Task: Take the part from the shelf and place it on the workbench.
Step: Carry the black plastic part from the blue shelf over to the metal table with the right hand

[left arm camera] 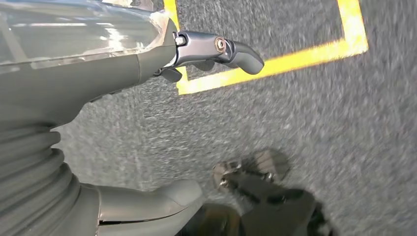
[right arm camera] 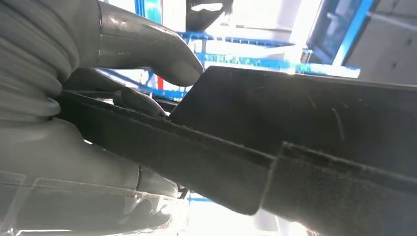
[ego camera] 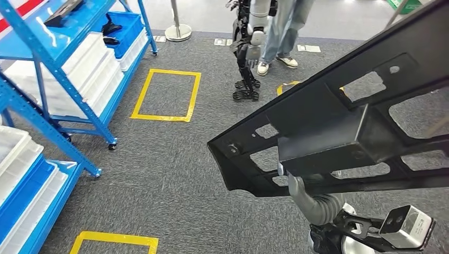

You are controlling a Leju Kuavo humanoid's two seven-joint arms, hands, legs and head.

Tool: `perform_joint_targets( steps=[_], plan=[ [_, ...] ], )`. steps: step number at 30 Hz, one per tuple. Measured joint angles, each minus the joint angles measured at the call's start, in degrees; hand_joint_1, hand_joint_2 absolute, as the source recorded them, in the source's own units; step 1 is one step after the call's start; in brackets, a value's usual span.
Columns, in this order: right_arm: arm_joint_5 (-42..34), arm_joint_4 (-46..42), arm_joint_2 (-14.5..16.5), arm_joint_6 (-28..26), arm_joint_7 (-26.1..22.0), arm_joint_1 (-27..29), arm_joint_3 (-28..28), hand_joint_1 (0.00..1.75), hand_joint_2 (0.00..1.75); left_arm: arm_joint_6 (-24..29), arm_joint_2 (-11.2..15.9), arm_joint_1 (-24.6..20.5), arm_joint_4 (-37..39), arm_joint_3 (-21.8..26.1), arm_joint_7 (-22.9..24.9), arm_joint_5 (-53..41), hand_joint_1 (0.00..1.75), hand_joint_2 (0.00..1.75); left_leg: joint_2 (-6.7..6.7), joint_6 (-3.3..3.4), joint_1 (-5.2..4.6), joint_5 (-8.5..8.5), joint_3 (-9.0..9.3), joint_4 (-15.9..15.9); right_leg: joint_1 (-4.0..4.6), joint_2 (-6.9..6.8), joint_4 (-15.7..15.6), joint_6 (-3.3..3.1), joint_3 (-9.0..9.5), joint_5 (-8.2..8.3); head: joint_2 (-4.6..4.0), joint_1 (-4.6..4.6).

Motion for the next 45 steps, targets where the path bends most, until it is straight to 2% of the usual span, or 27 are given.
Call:
perform_joint_targets(
  steps=[2, 4, 6, 7, 8, 9, 11, 13, 15, 17, 19, 21, 22, 23, 25, 27, 28, 30, 31, 33, 35, 37, 38, 39, 41, 43, 45],
  plan=[
    [0.17, 0.02, 0.01, -0.23, -0.02, -0.1, -0.07, 1.75, 1.75, -0.14, 0.11, -0.15, 0.02, -0.47, 1.29, -1.46, 0.0, 1.75, -2.36, -0.27, 0.34, -1.83, -0.83, 2.31, -0.25, 1.37, -0.17, -1.05, 0.07, 0.06, 0.0, -0.22],
    [0.31, 0.04, 0.02, -0.39, -0.04, -0.16, -0.09, 1.75, 1.75, -0.01, 0.4, -0.14, 0.03, -1.3, 2.58, -3.21, 0.0, 1.75, -5.69, 0.1, 0.23, -5.59, -4.45, 9.46, -0.04, 2.61, -0.22, -2.01, 0.12, -0.02, 0.0, -0.5],
    [0.37, 0.12, 0.02, -0.41, -0.04, -0.12, -0.09, 1.75, 1.75, -0.04, 0.72, -0.02, 0.05, -2.42, 3.47, -4.87, 0.0, 1.75, -6.77, 0.49, -0.01, -7.72, -8.58, 16.33, 0.49, 4.15, -0.19, -2.52, 0.2, -0.14, 0.0, -0.57],
    [0.39, 0.17, 0.02, -0.4, -0.04, -0.09, -0.09, 1.75, 1.75, -0.15, 0.87, 0.03, 0.06, -2.95, 3.76, -5.6, 0.0, 1.75, -6.94, 0.71, -0.07, -7.04, -9.48, 17.09, 0.69, 5.05, -0.17, -2.59, 0.33, -0.19, 0.0, -0.57],
    [0.4, 0.21, 0.03, -0.3, -0.04, -0.05, -0.09, 1.75, 1.75, -0.41, 1.0, 0.06, 0.06, -3.54, 4.0, -6.27, 0.0, 1.75, -7.15, 0.96, -0.11, -5.21, -9.27, 15.57, 0.82, 5.97, -0.15, -2.64, 0.53, -0.24, 0.0, -0.56],
    [0.41, 0.24, 0.07, -0.15, -0.04, -0.02, -0.1, 1.75, 1.75, -0.79, 1.11, 0.07, 0.06, -4.09, 4.24, -6.8, 0.0, 1.75, -7.79, 1.23, -0.1, -2.68, -8.15, 12.24, 0.89, 6.86, -0.11, -2.68, 0.75, -0.31, 0.0, -0.56],
    [0.5, 0.26, 0.19, 0.14, -0.03, 0.05, -0.11, 1.75, 1.75, -1.82, 1.37, 0.11, 0.1, -5.11, 4.62, -7.51, 0.0, 1.75, -10.73, 1.56, 0.04, 1.23, -5.59, 5.25, 1.09, 8.47, 0.18, -2.53, 0.79, -0.53, 0.0, -0.51],
    [0.7, 0.27, 0.32, 0.21, 0.03, 0.27, -0.16, 1.75, 1.75, -2.71, 1.61, 0.12, 0.16, -5.85, 4.75, -7.85, 0.0, 1.75, -12.22, 1.62, -0.18, 2.13, -4.63, 2.53, 1.07, 9.86, 0.35, -1.99, 0.35, -0.64, 0.0, -0.47],
    [0.82, 0.26, 0.38, 0.22, 0.09, 0.61, -0.27, 1.75, 1.75, -3.14, 1.76, 0.03, 0.16, -6.42, 4.71, -8.04, 0.0, 1.75, -10.72, 2.02, -0.49, 2.27, -4.16, 2.14, 0.83, 10.83, 0.3, -1.28, -0.2, -0.5, 0.0, -0.48],
    [0.85, 0.25, 0.39, 0.23, 0.09, 0.75, -0.48, 1.75, 1.75, -3.41, 1.89, -0.05, 0.15, -6.83, 4.55, -8.14, 0.0, 1.75, -9.19, 2.75, -0.52, 2.61, -3.59, 1.56, 0.98, 8.32, 1.97, -0.94, -1.38, -1.23, 0.0, -0.34],
    [0.97, 0.25, 0.4, 0.26, 0.09, 0.79, -0.72, 1.75, 1.75, -3.94, 2.01, -0.06, 0.15, -7.0, 4.41, -8.15, 0.0, 1.75, -7.51, 3.24, -0.71, 2.66, -3.36, 1.27, 1.11, 4.5, 8.03, -1.07, -4.6, -3.79, 0.0, -0.17],
    [1.24, 0.25, 0.42, 0.28, 0.09, 1.14, -1.02, 1.75, 1.75, -4.19, 2.09, -0.06, 0.15, -7.06, 4.22, -8.15, 0.0, 1.75, -5.74, 3.46, -0.91, 2.5, -3.32, 1.28, 0.93, 3.36, 14.96, -0.96, -8.39, -6.07, 0.0, -0.1],
    [1.44, 0.25, 0.42, 0.28, 0.09, 1.42, -1.21, 1.75, 1.75, -3.95, 2.11, -0.06, 0.14, -7.12, 4.04, -8.15, 0.0, 1.75, -4.93, 3.49, -0.95, 2.4, -3.27, 1.28, 0.82, 3.22, 16.1, -0.65, -9.09, -6.1, 0.0, -0.09],
    [1.68, 0.23, 0.42, 0.26, 0.09, 1.69, -1.43, 1.75, 1.75, -3.4, 2.11, -0.07, 0.12, -7.2, 3.73, -8.18, 0.0, 1.75, -4.17, 3.46, -0.96, 2.28, -3.17, 1.28, 0.73, 3.02, 14.96, -0.2, -8.58, -5.32, 0.0, -0.08],
    [2.22, 0.06, 0.42, 0.13, 0.05, 2.1, -1.91, 1.75, 1.75, -1.83, 2.01, -0.14, 0.07, -7.38, 2.58, -8.24, 0.0, 1.75, -2.82, 3.19, -1.01, 1.97, -2.79, 1.28, 0.69, 1.21, 7.21, 0.55, -4.49, -2.42, 0.0, -0.06],
    [2.64, -0.34, 0.42, -0.01, -0.06, 2.31, -2.38, 1.75, 1.75, -0.66, 1.86, -0.26, 0.04, -7.45, 1.32, -8.25, 0.0, 1.75, -1.75, 2.6, -1.31, 1.47, -2.29, 1.27, 1.17, -1.04, 1.01, 0.26, -0.89, -0.37, 0.0, -0.12],
    [2.75, -0.56, 0.41, -0.04, -0.13, 2.37, -2.58, 1.75, 1.75, -0.44, 1.78, -0.35, 0.04, -7.45, 0.93, -8.24, 0.0, 1.75, -1.27, 2.3, -1.44, 1.26, -2.0, 1.22, 1.45, -1.47, 0.05, -0.23, -0.3, -0.04, 0.0, -0.16],
    [2.87, -0.94, 0.39, -0.09, -0.21, 2.57, -2.93, 1.75, 1.75, -0.23, 1.57, -0.57, 0.01, -7.5, 0.37, -8.29, 0.0, 1.75, -0.1, 1.76, -1.46, 0.91, -1.5, 1.04, 1.58, -0.17, -0.06, -1.2, -0.2, 0.24, 0.0, -0.27],
    [2.92, -1.12, 0.4, -0.11, -0.24, 2.73, -3.03, 1.75, 1.75, -0.15, 1.48, -0.69, -0.05, -7.63, 0.0, -8.44, 0.0, 1.75, -0.37, 1.49, -1.31, 0.57, -1.44, 1.31, 1.33, 0.55, -0.25, -1.56, -0.11, 0.38, 0.0, -0.28],
    [2.99, -1.45, 0.43, -0.27, -0.31, 2.89, -3.11, 1.75, 1.75, -0.19, 1.33, -0.82, -0.17, -8.04, -0.87, -8.75, 0.0, 1.75, -2.95, 1.09, -0.98, -1.61, -2.79, 4.58, 0.7, 1.88, -0.61, -2.44, 0.12, 0.65, 0.0, -0.5],
    [3.02, -1.54, 0.49, -0.54, -0.35, 2.96, -3.12, 1.75, 1.75, -1.14, 1.25, -0.8, -0.21, -8.33, -1.18, -8.64, 0.0, 1.75, -5.98, 0.95, -0.78, -5.13, -6.19, 11.67, 0.64, 3.09, -0.66, -3.13, 0.1, 0.66, 0.0, -0.75],
    [3.04, -1.55, 0.51, -0.68, -0.35, 3.03, -3.11, 1.75, 1.75, -3.75, 1.29, -0.73, -0.2, -8.33, -0.83, -7.75, 0.0, 1.75, -6.85, 0.73, -0.65, -6.46, -9.01, 16.65, 0.74, 4.64, -0.63, -3.32, 0.08, 0.65, 0.0, -0.82],
    [3.1, -1.55, 0.51, -0.71, -0.35, 3.04, -3.11, 1.75, 1.75, -5.33, 1.39, -0.71, -0.2, -8.29, -0.67, -7.15, 0.0, 1.75, -6.98, 0.61, -0.5, -5.49, -9.1, 16.32, 0.72, 5.5, -0.59, -3.29, 0.12, 0.67, 0.0, -0.84],
    [3.19, -1.55, 0.51, -0.74, -0.36, 3.03, -3.11, 1.75, 1.75, -6.65, 1.53, -0.72, -0.21, -8.25, -0.64, -6.65, 0.0, 1.75, -7.22, 0.49, -0.27, -3.65, -8.16, 13.94, 0.66, 6.31, -0.5, -3.23, 0.17, 0.68, 0.0, -0.84],
    [3.42, -1.55, 0.51, -0.87, -0.37, 2.97, -3.11, 1.75, 1.75, -7.89, 1.79, -0.7, -0.21, -8.18, -0.87, -6.07, 0.0, 1.75, -9.46, 0.19, 0.39, -0.12, -5.03, 6.9, 0.7, 7.77, 0.11, -2.8, -0.08, 0.54, 0.0, -0.86],
    [3.66, -1.55, 0.49, -1.02, -0.39, 2.91, -3.11, 1.75, 1.75, -7.99, 1.92, -0.61, -0.22, -8.12, -1.2, -5.81, 0.0, 1.75, -11.44, 0.31, 0.55, 0.85, -3.43, 3.15, 0.8, 9.09, 0.63, -1.97, -0.73, 0.45, 0.0, -0.74],
    [3.85, -1.55, 0.43, -1.07, -0.43, 2.97, -3.12, 1.75, 1.75, -8.01, 1.98, -0.61, -0.26, -7.91, -1.55, -5.53, 0.0, 1.75, -10.66, 1.14, 0.11, 0.81, -3.23, 2.83, 0.73, 10.41, 0.47, -1.04, -1.35, 0.74, 0.0, -0.62]
  ],
)
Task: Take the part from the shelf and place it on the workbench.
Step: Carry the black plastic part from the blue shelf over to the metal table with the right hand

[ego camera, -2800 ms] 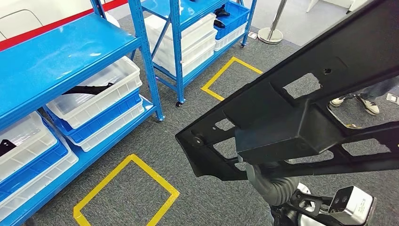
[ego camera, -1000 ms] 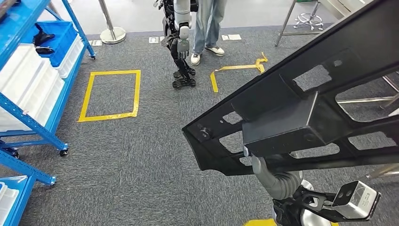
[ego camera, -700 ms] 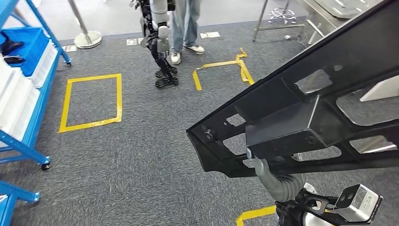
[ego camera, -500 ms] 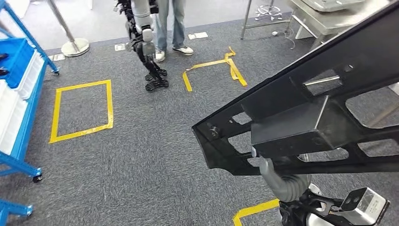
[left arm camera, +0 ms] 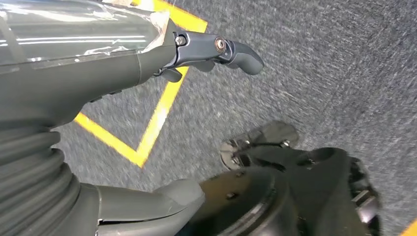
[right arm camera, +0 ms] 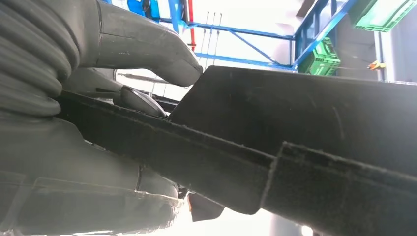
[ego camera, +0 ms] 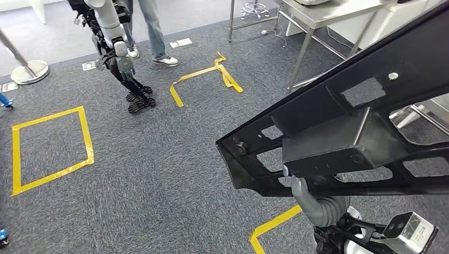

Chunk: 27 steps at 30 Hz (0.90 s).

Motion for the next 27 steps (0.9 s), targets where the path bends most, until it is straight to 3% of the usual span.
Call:
perform_joint_targets(
  steps=[2, 5, 7, 8, 10, 12, 13, 15, 16, 17, 19, 20, 22, 23, 24, 25, 27],
  plan=[
    [0.1, -0.01, -0.14, -0.03, -0.05, 0.06, -0.14, 1.75, 1.75, -0.23, 0.08, -0.11, -0.05, 0.33, -0.28, 0.34, 0.0, 1.75, 1.49, 1.02, -0.21, 0.4, 0.33, -0.32, -0.04, -1.3, 0.9, 0.45, -0.86, -0.23, 0.0, 0.11],
    [0.38, -0.02, -0.27, -0.26, -0.26, -0.04, -0.58, 1.75, 1.75, -1.33, 0.23, -0.08, -0.09, 0.97, -0.4, 1.0, 0.0, 1.75, 3.88, 2.02, -0.57, 0.59, 0.45, -0.59, 0.12, -6.11, 9.7, 0.04, -5.39, -3.84, 0.0, 0.58],
    [0.75, -0.02, -0.31, -0.68, -0.43, 0.18, -0.8, 1.75, 1.75, -2.35, 0.39, -0.02, -0.09, 1.36, -0.38, 1.47, 0.0, 1.75, 5.57, 2.21, -0.87, 0.48, 0.42, -0.58, 0.08, -6.98, 15.34, 0.13, -8.2, -5.54, 0.0, 0.61],
    [1.06, -0.02, -0.32, -0.92, -0.47, 0.35, -0.9, 1.75, 1.75, -2.75, 0.46, -0.02, -0.09, 1.53, -0.34, 1.69, 0.0, 1.75, 6.35, 2.25, -0.96, 0.39, 0.44, -0.58, 0.07, -7.17, 15.44, 0.38, -8.2, -5.33, 0.0, 0.61],
    [1.77, -0.05, -0.33, -1.33, -0.51, 0.68, -1.14, 1.75, 1.75, -3.11, 0.54, -0.03, -0.09, 1.96, -0.19, 1.96, 0.0, 1.75, 7.74, 2.11, -1.02, 0.18, 0.63, -0.58, 0.11, -8.22, 9.58, 1.01, -4.92, -3.12, 0.0, 0.62],
    [2.27, -0.23, -0.33, -1.67, -0.52, 0.89, -1.38, 1.75, 1.75, -3.09, 0.56, 0.01, -0.09, 2.32, -0.03, 2.11, 0.0, 1.75, 8.83, 1.64, -1.23, -0.21, 0.99, -0.59, 0.58, -10.62, 2.71, 0.92, -0.95, -1.22, 0.0, 0.58],
    [2.37, -0.35, -0.34, -1.79, -0.52, 0.95, -1.49, 1.75, 1.75, -3.08, 0.56, 0.04, -0.09, 2.44, 0.02, 2.15, 0.0, 1.75, 9.28, 1.35, -1.33, -0.41, 1.23, -0.63, 0.87, -11.34, 1.0, 0.62, 0.08, -0.86, 0.0, 0.56],
    [2.45, -0.51, -0.37, -1.88, -0.54, 1.07, -1.81, 1.75, 1.75, -3.05, 0.51, 0.0, -0.09, 2.62, 0.1, 2.2, 0.0, 1.75, 10.34, 0.79, -1.37, -0.69, 1.79, -0.89, 1.43, -10.87, 0.3, -0.02, 0.51, -0.73, 0.0, 0.52],
    [2.47, -0.62, -0.38, -1.88, -0.55, 1.18, -2.01, 1.75, 1.75, -3.05, 0.46, -0.08, -0.12, 2.67, 0.13, 2.2, 0.0, 1.75, 10.71, 0.48, -1.25, -0.88, 2.09, -1.02, 1.12, -10.15, 0.08, -0.39, 0.64, -0.63, 0.0, 0.49],
    [2.49, -0.75, -0.4, -1.88, -0.56, 1.25, -2.17, 1.75, 1.75, -3.05, 0.42, -0.18, -0.15, 2.72, 0.14, 2.21, 0.0, 1.75, 10.22, 0.17, -1.1, -1.3, 2.21, -0.73, 0.83, -9.47, -0.2, -0.72, 0.87, -0.51, 0.0, 0.43],
    [2.49, -1.01, -0.4, -1.88, -0.63, 1.21, -2.31, 1.75, 1.75, -3.05, 0.35, -0.25, -0.2, 2.8, 0.19, 2.21, 0.0, 1.75, 7.41, -0.24, -0.83, -3.45, 0.89, 2.69, 0.05, -8.22, -0.67, -1.59, 1.32, -0.3, 0.0, 0.25],
    [2.5, -1.04, -0.4, -1.88, -0.67, 1.14, -2.32, 1.75, 1.75, -3.05, 0.32, -0.21, -0.19, 2.86, 0.29, 2.21, 0.0, 1.75, 5.68, -0.3, -0.77, -5.1, -0.79, 6.14, 0.08, -7.59, -0.69, -1.86, 1.35, -0.3, 0.0, 0.16],
    [2.51, -1.04, -0.39, -1.88, -0.71, 1.18, -2.34, 1.75, 1.75, -3.04, 0.25, 0.03, -0.18, 2.95, 0.55, 2.24, 0.0, 1.75, 4.06, -0.44, -0.71, -7.48, -4.57, 12.88, 0.13, -6.04, -0.66, -2.18, 1.32, -0.29, 0.0, 0.04],
    [2.51, -1.03, -0.41, -1.9, -0.72, 1.25, -2.35, 1.75, 1.75, -3.03, 0.26, 0.15, -0.18, 2.97, 0.62, 2.25, 0.0, 1.75, 3.84, -0.53, -0.67, -7.07, -5.4, 13.78, 0.14, -5.19, -0.62, -2.17, 1.34, -0.29, 0.0, 0.03],
    [2.5, -1.03, -0.42, -1.93, -0.72, 1.31, -2.37, 1.75, 1.75, -3.03, 0.26, 0.22, -0.18, 2.98, 0.65, 2.26, 0.0, 1.75, 3.68, -0.63, -0.56, -5.62, -5.25, 12.68, 0.1, -4.37, -0.53, -2.14, 1.38, -0.29, 0.0, 0.02],
    [2.5, -1.03, -0.42, -1.97, -0.74, 1.33, -2.38, 1.75, 1.75, -3.03, 0.26, 0.25, -0.18, 2.98, 0.63, 2.26, 0.0, 1.75, 3.17, -0.76, -0.35, -3.43, -4.16, 9.7, 0.03, -3.57, -0.36, -2.06, 1.39, -0.33, 0.0, 0.01],
    [2.46, -1.03, -0.42, -2.03, -0.77, 1.31, -2.41, 1.75, 1.75, -2.99, 0.21, 0.26, -0.14, 2.99, 0.62, 2.3, 0.0, 1.75, 0.36, -0.99, 0.22, -0.51, -1.48, 3.28, 0.06, -2.13, 0.3, -1.54, 1.03, -0.55, 0.0, 0.01]
  ],
)
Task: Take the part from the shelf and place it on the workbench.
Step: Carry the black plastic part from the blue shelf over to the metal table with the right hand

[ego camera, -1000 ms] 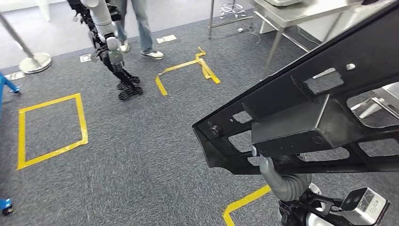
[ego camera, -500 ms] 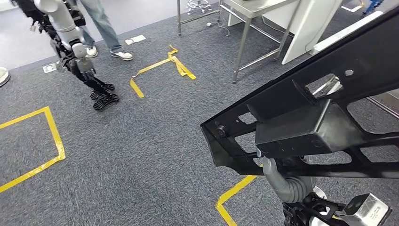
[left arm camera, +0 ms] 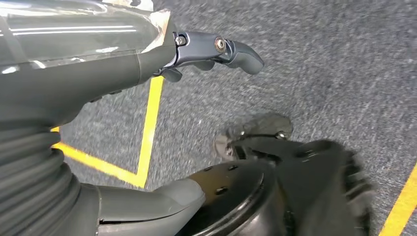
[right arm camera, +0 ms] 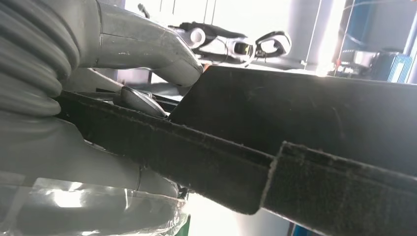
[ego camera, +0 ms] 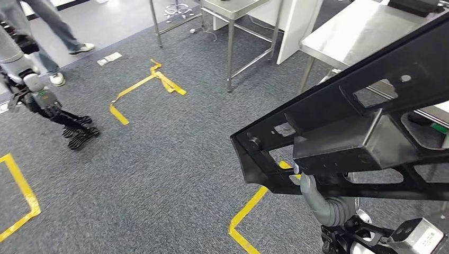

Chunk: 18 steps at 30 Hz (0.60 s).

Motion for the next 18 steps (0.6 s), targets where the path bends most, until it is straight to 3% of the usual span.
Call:
perform_joint_targets(
  steps=[2, 4, 6, 8, 10, 11, 12, 13, 15, 17, 18],
  plan=[
    [-0.05, 0.0, 0.01, -0.02, -0.03, 0.01, -0.05, 1.75, 1.75, 0.07, -0.11, 0.02, 0.07, 0.02, 0.02, 0.03, 0.0, 1.75, -1.7, 0.36, -0.06, 0.31, 1.11, -2.67, 0.05, 1.26, 0.35, 0.91, -0.64, 0.0, 0.0, 0.0],
    [-0.08, 0.0, 0.01, -0.02, -0.04, 0.08, -0.16, 1.75, 1.75, 0.08, -0.22, 0.0, 0.09, 0.03, 0.04, -0.04, 0.0, 1.75, -0.35, 1.34, -0.45, 0.49, 1.31, -3.0, -0.09, 2.35, 0.08, 1.76, -1.22, 0.37, 0.0, 0.0],
    [-0.15, 0.0, 0.0, -0.02, -0.05, 0.11, -0.33, 1.75, 1.75, 0.03, -0.3, -0.06, 0.09, 0.03, 0.04, -0.14, 0.0, 1.75, 1.23, 2.3, -0.49, 0.9, 1.7, -3.45, 0.03, 0.4, 1.34, 2.05, -2.24, -0.2, 0.0, 0.16],
    [-0.22, 0.02, 0.01, -0.02, -0.06, 0.07, -0.44, 1.75, 1.75, -0.01, -0.32, -0.03, 0.1, 0.03, 0.11, -0.18, 0.0, 1.75, 2.85, 2.9, -0.69, 1.1, 1.86, -3.72, 0.23, -3.23, 6.83, 1.67, -5.0, -2.72, 0.0, 0.39],
    [-0.27, 0.11, 0.03, -0.01, -0.07, 0.2, -0.5, 1.75, 1.75, 0.03, -0.33, 0.06, 0.11, 0.03, 0.4, -0.22, 0.0, 1.75, 4.58, 3.16, -1.0, 1.03, 1.78, -3.72, 0.2, -4.71, 13.79, 1.47, -8.48, -5.27, 0.0, 0.46],
    [-0.31, 0.17, 0.04, -0.01, -0.07, 0.37, -0.57, 1.75, 1.75, 0.09, -0.34, 0.09, 0.11, 0.03, 0.61, -0.22, 0.0, 1.75, 5.41, 3.2, -1.1, 0.95, 1.78, -3.72, 0.15, -4.97, 15.28, 1.64, -9.21, -5.57, 0.0, 0.46],
    [-0.33, 0.21, 0.04, 0.02, -0.07, 0.52, -0.68, 1.75, 1.75, 0.17, -0.35, 0.09, 0.11, 0.03, 0.76, -0.22, 0.0, 1.75, 6.18, 3.2, -1.14, 0.86, 1.82, -3.71, 0.13, -5.2, 14.77, 1.96, -8.89, -5.12, 0.0, 0.47],
    [-0.35, 0.23, 0.04, 0.05, -0.07, 0.63, -0.78, 1.75, 1.75, 0.24, -0.39, 0.08, 0.11, 0.03, 0.91, -0.22, 0.0, 1.75, 6.91, 3.13, -1.16, 0.75, 1.91, -3.71, 0.12, -5.69, 11.92, 2.35, -7.32, -3.97, 0.0, 0.49],
    [-0.38, 0.24, 0.04, 0.13, -0.07, 0.67, -0.96, 1.75, 1.75, 0.3, -0.5, 0.06, 0.11, 0.03, 1.01, -0.22, 0.0, 1.75, 8.12, 2.71, -1.33, 0.39, 2.28, -3.72, 0.42, -8.18, 4.09, 2.6, -2.94, -1.45, 0.0, 0.51],
    [-0.4, 0.24, 0.05, 0.15, -0.08, 0.66, -1.12, 1.75, 1.75, 0.37, -0.58, 0.06, 0.11, 0.03, 1.06, -0.22, 0.0, 1.75, 9.15, 2.08, -1.55, -0.02, 2.81, -3.82, 0.98, -9.84, 0.36, 2.0, -0.74, -0.32, 0.0, 0.45],
    [-0.39, 0.24, 0.04, 0.15, -0.09, 0.68, -1.2, 1.75, 1.75, 0.41, -0.63, 0.02, 0.11, 0.03, 1.07, -0.22, 0.0, 1.75, 9.72, 1.77, -1.61, -0.2, 3.13, -4.0, 1.24, -9.52, 0.39, 1.65, -0.69, -0.27, 0.0, 0.43]
  ],
)
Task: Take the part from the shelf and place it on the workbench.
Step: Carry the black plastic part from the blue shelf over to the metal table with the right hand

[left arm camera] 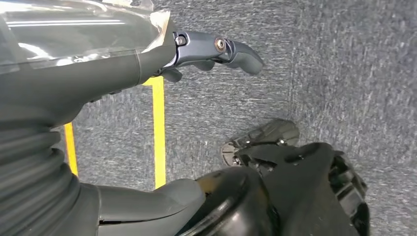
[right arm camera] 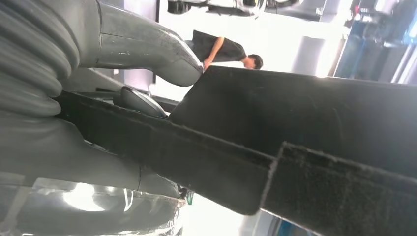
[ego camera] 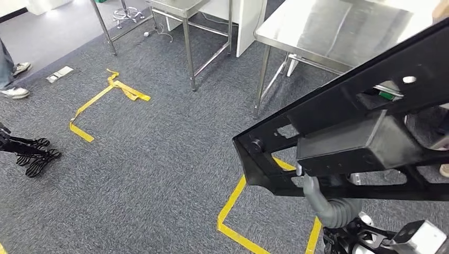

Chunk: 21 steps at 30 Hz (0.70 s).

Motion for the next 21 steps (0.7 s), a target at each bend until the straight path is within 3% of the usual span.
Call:
perform_joint_targets(
  steps=[2, 4, 6, 7, 8, 9, 11, 13, 15, 16, 17, 18, 19, 21],
  plan=[
    [0.0, -0.02, -0.03, 0.0, -0.02, 0.06, -0.11, 1.75, 1.75, 0.05, -0.06, -0.23, -0.04, 0.0, -0.01, 0.0, 0.0, 1.75, 0.43, -0.65, 0.14, -0.43, 0.64, -0.19, -0.38, 1.48, -0.45, -0.74, 0.28, 0.18, 0.0, -0.07],
    [-0.01, -0.04, -0.01, 0.01, -0.04, -0.04, -0.16, 1.75, 1.75, 0.09, -0.08, -0.36, -0.07, -0.01, -0.02, 0.0, 0.0, 1.75, -2.07, -1.16, 0.36, -2.19, -0.25, 2.31, -1.15, 2.87, -0.99, -1.57, 0.72, 0.45, 0.0, -0.28],
    [-0.02, -0.03, 0.07, 0.01, -0.06, -0.1, -0.19, 1.75, 1.75, 0.11, -0.07, -0.25, -0.05, -0.01, -0.01, 0.0, 0.0, 1.75, -5.25, -1.37, 0.52, -5.44, -3.73, 9.11, -1.36, 4.19, -1.07, -2.19, 0.79, 0.52, 0.0, -0.51],
    [-0.02, -0.02, 0.1, 0.01, -0.05, -0.06, -0.19, 1.75, 1.75, 0.12, -0.06, -0.16, -0.05, 0.0, -0.01, 0.0, 0.0, 1.75, -5.91, -1.49, 0.55, -6.63, -5.69, 12.53, -1.33, 4.93, -1.05, -2.34, 0.8, 0.51, 0.0, -0.57],
    [-0.02, -0.01, 0.11, 0.01, -0.05, 0.01, -0.19, 1.75, 1.75, 0.13, -0.05, -0.06, -0.04, 0.0, 0.0, 0.0, 0.0, 1.75, -6.25, -1.61, 0.58, -6.89, -7.12, 14.64, -1.29, 5.74, -1.03, -2.37, 0.82, 0.5, 0.0, -0.59],
    [-0.02, -0.01, 0.11, 0.01, -0.04, 0.05, -0.19, 1.75, 1.75, 0.13, -0.03, 0.0, -0.04, 0.0, 0.0, 0.0, 0.0, 1.75, -6.38, -1.7, 0.65, -6.02, -7.6, 14.73, -1.3, 6.54, -0.99, -2.36, 0.86, 0.49, 0.0, -0.6],
    [-0.02, 0.0, 0.11, 0.01, -0.04, 0.07, -0.19, 1.75, 1.75, 0.14, 0.01, 0.06, -0.04, -0.01, 0.0, 0.0, 0.0, 1.75, -7.17, -1.82, 1.04, -1.79, -5.61, 9.0, -1.44, 8.17, -0.81, -2.26, 0.94, 0.45, 0.0, -0.62],
    [-0.01, 0.0, 0.11, 0.01, -0.04, 0.03, -0.2, 1.75, 1.75, 0.14, 0.03, 0.06, 0.0, -0.02, 0.0, 0.0, 0.0, 1.75, -9.81, -1.9, 1.53, 0.93, -2.87, 2.33, -1.27, 9.62, -0.41, -1.74, 0.67, 0.34, 0.0, -0.57],
    [-0.01, 0.0, 0.11, 0.01, -0.04, 0.01, -0.2, 1.75, 1.75, 0.18, 0.01, 0.06, 0.03, -0.02, 0.01, 0.0, 0.0, 1.75, -10.98, -1.49, 1.39, 1.03, -2.03, 0.31, -1.21, 10.84, -0.38, -0.85, 0.21, 0.44, 0.0, -0.51],
    [-0.01, 0.0, 0.11, 0.0, -0.04, 0.03, -0.2, 1.75, 1.75, 0.21, -0.02, 0.04, 0.03, -0.02, 0.02, 0.01, 0.0, 1.75, -10.26, -1.05, 1.2, 1.14, -1.96, 0.24, -1.32, 11.46, -0.56, -0.41, -0.1, 0.59, 0.0, -0.49],
    [-0.01, 0.0, 0.11, -0.02, -0.03, 0.08, -0.23, 1.75, 1.75, 0.27, -0.06, 0.0, 0.02, -0.02, 0.03, 0.01, 0.0, 1.75, -9.5, -0.54, 1.15, 1.33, -1.72, 0.02, -1.42, 11.54, -0.54, -0.04, -0.32, 0.69, 0.0, -0.49],
    [-0.02, -0.01, 0.1, -0.05, -0.02, 0.09, -0.28, 1.75, 1.75, 0.32, -0.09, -0.02, 0.02, -0.01, 0.03, 0.04, 0.0, 1.75, -8.78, -0.03, 1.18, 1.55, -1.47, -0.26, -1.31, 10.7, 0.05, 0.14, -0.77, 0.41, 0.0, -0.39],
    [-0.03, -0.01, 0.1, -0.1, 0.0, 0.05, -0.33, 1.75, 1.75, 0.39, -0.13, -0.05, 0.02, 0.02, 0.04, 0.07, 0.0, 1.75, -7.99, 0.39, 1.27, 1.77, -1.23, -0.55, -1.16, 9.27, 1.62, 0.13, -1.69, -0.34, 0.0, -0.24],
    [-0.08, -0.02, 0.12, -0.18, 0.04, 0.01, -0.39, 1.75, 1.75, 0.51, -0.14, -0.01, 0.02, 0.2, 0.13, 0.13, 0.0, 1.75, -6.38, 0.86, 1.19, 1.94, -1.02, -0.83, -0.94, 5.89, 8.13, -0.24, -4.93, -3.23, 0.0, 0.04]
  ],
)
